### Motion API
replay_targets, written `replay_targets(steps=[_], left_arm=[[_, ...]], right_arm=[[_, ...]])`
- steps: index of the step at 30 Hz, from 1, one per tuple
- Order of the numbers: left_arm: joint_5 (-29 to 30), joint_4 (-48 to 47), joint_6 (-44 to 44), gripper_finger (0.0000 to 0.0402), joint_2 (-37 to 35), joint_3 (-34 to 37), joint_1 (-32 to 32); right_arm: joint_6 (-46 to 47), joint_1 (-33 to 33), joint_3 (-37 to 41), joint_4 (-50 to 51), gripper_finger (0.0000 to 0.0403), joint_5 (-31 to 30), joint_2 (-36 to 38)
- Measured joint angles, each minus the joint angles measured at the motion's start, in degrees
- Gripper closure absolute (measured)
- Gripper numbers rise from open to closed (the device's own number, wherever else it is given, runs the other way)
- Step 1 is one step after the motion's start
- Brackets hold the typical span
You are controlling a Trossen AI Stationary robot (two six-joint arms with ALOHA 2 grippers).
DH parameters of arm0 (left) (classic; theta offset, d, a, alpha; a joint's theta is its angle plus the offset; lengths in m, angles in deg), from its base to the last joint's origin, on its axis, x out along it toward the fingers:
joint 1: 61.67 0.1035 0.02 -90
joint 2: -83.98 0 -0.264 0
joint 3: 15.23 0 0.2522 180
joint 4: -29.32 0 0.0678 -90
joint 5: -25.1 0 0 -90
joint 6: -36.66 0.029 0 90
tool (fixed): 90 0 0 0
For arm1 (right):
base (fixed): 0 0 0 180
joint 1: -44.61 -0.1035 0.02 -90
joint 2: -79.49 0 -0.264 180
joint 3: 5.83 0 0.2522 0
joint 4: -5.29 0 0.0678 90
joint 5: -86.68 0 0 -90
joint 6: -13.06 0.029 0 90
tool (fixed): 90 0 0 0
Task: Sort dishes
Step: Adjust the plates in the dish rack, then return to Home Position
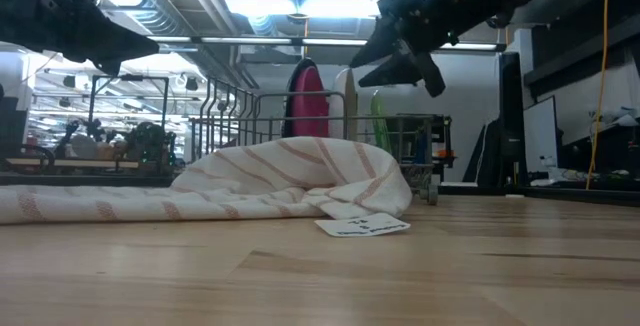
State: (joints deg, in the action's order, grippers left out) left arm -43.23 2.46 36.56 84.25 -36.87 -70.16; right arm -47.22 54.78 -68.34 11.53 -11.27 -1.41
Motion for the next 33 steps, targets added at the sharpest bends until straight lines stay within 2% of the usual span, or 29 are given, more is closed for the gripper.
replay_targets(steps=[5, 9, 16, 21, 24, 27, 33], left_arm=[[-0.02, -0.11, -1.53, 0.0371, -0.01, 0.00, 0.00], [0.00, 0.75, -1.67, 0.0371, 0.00, 0.00, 0.00], [0.60, 1.82, -2.69, 0.0371, 0.00, -2.68, 0.02], [2.49, 0.21, -0.98, 0.0371, -0.02, -5.50, 0.02], [5.00, -1.95, -0.85, 0.0371, 0.00, -6.03, 0.02], [6.16, -4.29, -2.69, 0.0371, -0.02, -6.03, 0.04], [6.09, -6.88, -7.17, 0.0371, 0.00, -5.00, 0.02]], right_arm=[[-0.15, -0.06, -0.74, -0.33, 0.0185, -0.02, 1.24], [0.37, -0.06, -4.83, 2.56, 0.0185, -0.06, 5.49], [7.95, -0.04, -13.52, 19.98, 0.0185, -0.15, 15.66], [15.23, -0.02, -14.03, 32.07, 0.0185, -0.40, 25.22], [20.74, -0.02, -10.50, 37.46, 0.0185, -0.50, 32.60], [24.68, -0.02, -3.45, 36.96, 0.0185, -0.50, 40.98], [30.09, -0.02, 15.07, 26.00, 0.0185, -0.54, 56.71]])
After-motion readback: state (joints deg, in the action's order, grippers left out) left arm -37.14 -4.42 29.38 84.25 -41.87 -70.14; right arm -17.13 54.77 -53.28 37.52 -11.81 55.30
